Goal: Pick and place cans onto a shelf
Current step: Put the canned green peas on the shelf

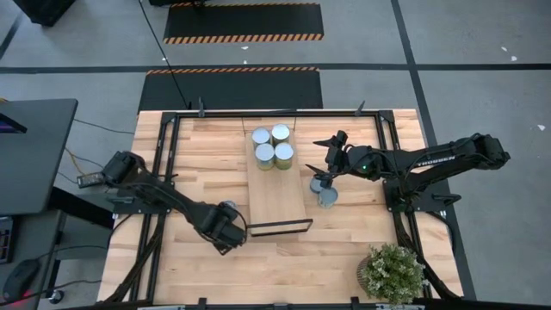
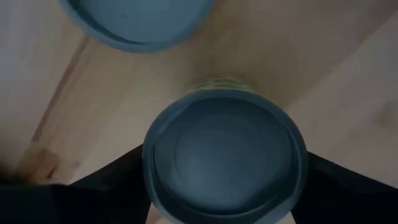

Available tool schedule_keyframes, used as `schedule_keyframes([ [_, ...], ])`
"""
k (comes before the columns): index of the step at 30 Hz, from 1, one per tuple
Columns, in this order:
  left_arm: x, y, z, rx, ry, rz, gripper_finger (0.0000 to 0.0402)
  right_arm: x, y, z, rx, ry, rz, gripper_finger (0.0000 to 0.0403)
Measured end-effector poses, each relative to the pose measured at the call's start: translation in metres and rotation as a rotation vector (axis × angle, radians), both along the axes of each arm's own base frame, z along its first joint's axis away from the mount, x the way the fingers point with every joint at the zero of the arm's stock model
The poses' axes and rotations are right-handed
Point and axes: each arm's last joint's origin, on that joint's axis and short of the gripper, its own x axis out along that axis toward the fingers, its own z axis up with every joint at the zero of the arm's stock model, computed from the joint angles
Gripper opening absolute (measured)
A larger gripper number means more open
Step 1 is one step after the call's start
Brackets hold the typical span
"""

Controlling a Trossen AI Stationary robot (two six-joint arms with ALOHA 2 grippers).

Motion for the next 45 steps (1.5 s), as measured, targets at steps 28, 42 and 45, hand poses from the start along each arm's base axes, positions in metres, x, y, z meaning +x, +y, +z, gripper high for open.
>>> schedule_keyframes([
  [28,0.06,0.125,0.063,0.323,-0.387,-0.924,0.0291,-0.001,0.0,-0.001,0.001,0.015,-0.001,0.0373],
  [42,0.081,0.15,0.035,0.344,-0.333,-1.137,0.0291,-0.001,0.001,-0.004,0.044,0.009,-0.014,0.0373],
  [45,0.083,0.149,0.033,0.347,-0.34,-1.136,0.0291,-0.003,0.001,-0.009,0.045,0.02,-0.014,0.0373],
])
